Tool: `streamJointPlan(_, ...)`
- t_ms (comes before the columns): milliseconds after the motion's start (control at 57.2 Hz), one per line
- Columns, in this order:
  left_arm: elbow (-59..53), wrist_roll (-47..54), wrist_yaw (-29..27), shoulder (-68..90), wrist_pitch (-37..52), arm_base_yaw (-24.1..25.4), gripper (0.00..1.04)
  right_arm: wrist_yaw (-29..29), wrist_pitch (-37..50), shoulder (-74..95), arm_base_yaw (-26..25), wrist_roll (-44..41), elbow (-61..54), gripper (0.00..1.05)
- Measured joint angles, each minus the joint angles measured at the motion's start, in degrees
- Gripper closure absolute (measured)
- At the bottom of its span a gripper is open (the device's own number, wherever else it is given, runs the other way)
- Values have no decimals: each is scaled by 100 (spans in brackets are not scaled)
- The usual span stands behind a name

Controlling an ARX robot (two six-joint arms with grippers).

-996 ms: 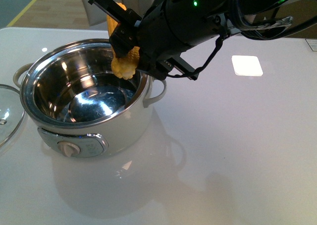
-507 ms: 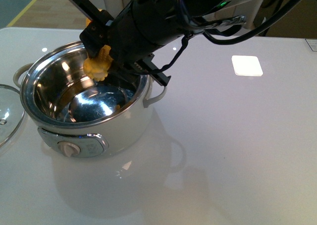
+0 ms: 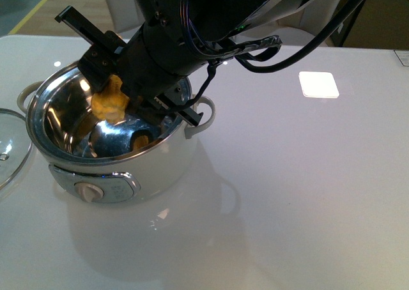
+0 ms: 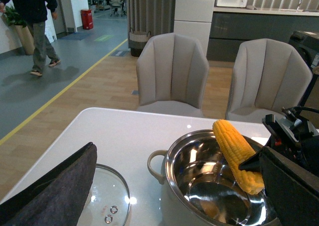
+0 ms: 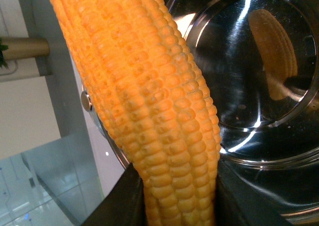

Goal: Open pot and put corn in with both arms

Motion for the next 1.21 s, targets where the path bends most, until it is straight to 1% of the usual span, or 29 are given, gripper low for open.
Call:
streamJointPlan(87, 0, 0, 2, 0, 0, 0, 7, 26, 4, 0, -2, 20, 0, 56)
streamJointPlan(279, 0, 0, 2, 0, 0, 0, 7, 59, 52, 0, -50, 98, -42, 28)
streamJointPlan(314, 0, 0, 2, 0, 0, 0, 7, 63, 57, 0, -68, 105, -59, 21)
streamJointPlan(402, 0, 0, 2, 0, 0, 0, 7, 90, 59, -7, -105, 109, -114, 8)
streamJointPlan(541, 0, 0, 2, 0, 0, 0, 7, 131, 138, -146, -212, 111, -382, 9)
streamJointPlan(664, 0, 0, 2, 0, 0, 0, 7, 138, 374, -518, -435, 107, -824, 9)
streamJointPlan(803, 0, 2, 2, 0, 0, 0, 7, 118, 605, -1276, -922, 127, -1484, 9)
streamJointPlan(908, 0, 2, 2, 0, 0, 0, 7, 155, 691, -1954, -1425, 66, -1976, 9)
streamJointPlan(996, 0, 2, 2, 0, 0, 0, 7, 531, 564, -2573, -1878, -385, -2374, 9)
streamJointPlan(1048, 0, 2, 2, 0, 0, 0, 7, 721, 522, -2837, -2052, -645, -2553, 9)
streamJointPlan(1066, 0, 2, 2, 0, 0, 0, 7, 903, 525, -3027, -2170, -907, -2697, 9)
streamJointPlan(1118, 0, 2, 0, 0, 0, 0, 7, 1185, 529, -3285, -2317, -1305, -2903, 9)
streamJointPlan(1135, 0, 2, 2, 0, 0, 0, 7, 1340, 557, -3484, -2426, -1679, -3080, 9)
streamJointPlan(1205, 0, 2, 2, -2, 0, 0, 7, 1556, 715, -4109, -2789, -2614, -3672, 9)
